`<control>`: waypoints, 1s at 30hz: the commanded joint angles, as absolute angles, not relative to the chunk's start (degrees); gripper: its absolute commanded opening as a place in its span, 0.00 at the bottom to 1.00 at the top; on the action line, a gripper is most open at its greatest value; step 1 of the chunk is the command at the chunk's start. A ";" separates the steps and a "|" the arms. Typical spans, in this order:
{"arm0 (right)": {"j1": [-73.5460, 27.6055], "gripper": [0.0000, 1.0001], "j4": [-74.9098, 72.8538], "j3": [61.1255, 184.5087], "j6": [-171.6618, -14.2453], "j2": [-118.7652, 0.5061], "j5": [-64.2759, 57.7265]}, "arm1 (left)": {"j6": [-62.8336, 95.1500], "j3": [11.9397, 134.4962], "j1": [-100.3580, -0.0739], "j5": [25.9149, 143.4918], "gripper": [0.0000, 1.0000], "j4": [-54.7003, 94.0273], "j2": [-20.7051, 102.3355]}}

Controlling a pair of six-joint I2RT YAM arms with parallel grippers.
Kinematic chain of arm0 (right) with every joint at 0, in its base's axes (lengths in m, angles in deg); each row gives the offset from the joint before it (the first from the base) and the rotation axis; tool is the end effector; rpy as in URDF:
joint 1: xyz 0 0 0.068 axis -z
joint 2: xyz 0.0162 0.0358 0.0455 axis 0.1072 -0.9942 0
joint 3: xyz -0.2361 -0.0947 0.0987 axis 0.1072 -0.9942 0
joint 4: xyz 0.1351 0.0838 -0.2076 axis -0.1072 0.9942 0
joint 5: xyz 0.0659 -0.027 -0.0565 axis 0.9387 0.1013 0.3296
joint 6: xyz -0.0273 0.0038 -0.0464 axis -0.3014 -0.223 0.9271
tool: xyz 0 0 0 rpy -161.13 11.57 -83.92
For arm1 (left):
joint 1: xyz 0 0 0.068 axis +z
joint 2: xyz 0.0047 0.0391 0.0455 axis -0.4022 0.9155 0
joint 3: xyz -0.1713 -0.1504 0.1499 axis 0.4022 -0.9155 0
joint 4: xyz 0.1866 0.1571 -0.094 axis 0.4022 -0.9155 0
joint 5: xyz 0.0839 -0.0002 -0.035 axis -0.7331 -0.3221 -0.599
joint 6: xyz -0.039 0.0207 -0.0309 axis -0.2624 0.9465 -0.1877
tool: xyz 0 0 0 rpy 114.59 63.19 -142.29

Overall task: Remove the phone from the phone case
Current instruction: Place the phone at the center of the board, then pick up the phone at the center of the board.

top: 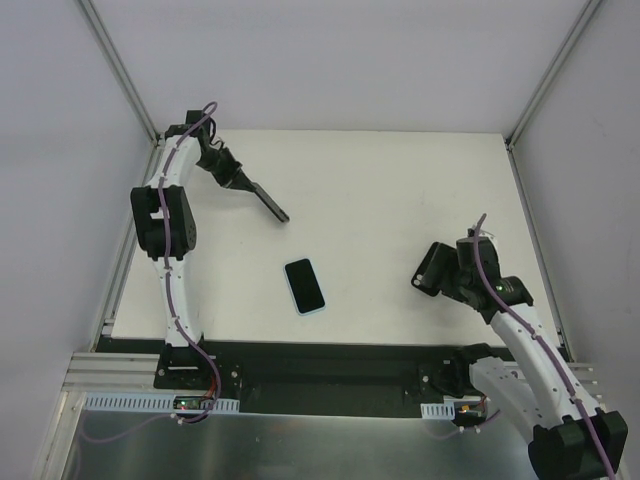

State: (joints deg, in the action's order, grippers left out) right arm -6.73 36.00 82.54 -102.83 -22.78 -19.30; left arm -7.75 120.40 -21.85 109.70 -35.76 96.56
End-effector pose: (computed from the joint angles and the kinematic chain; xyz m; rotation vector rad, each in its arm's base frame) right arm 0.1556 0.0301 0.2387 0.1477 2.3763 0.0705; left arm 0.4899 -0.0036 0.2268 -0.7064 2.6527 -0.9580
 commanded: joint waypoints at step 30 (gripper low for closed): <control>-55.80 0.96 32.12 128.12 -106.97 -83.50 -18.03 | -4.08 80.52 -16.16 116.51 0.91 -21.65 59.58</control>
State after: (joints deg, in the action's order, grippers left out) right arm -55.03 32.22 123.08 -107.68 -78.97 -21.70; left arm -3.03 88.82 -16.36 113.76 -25.71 72.48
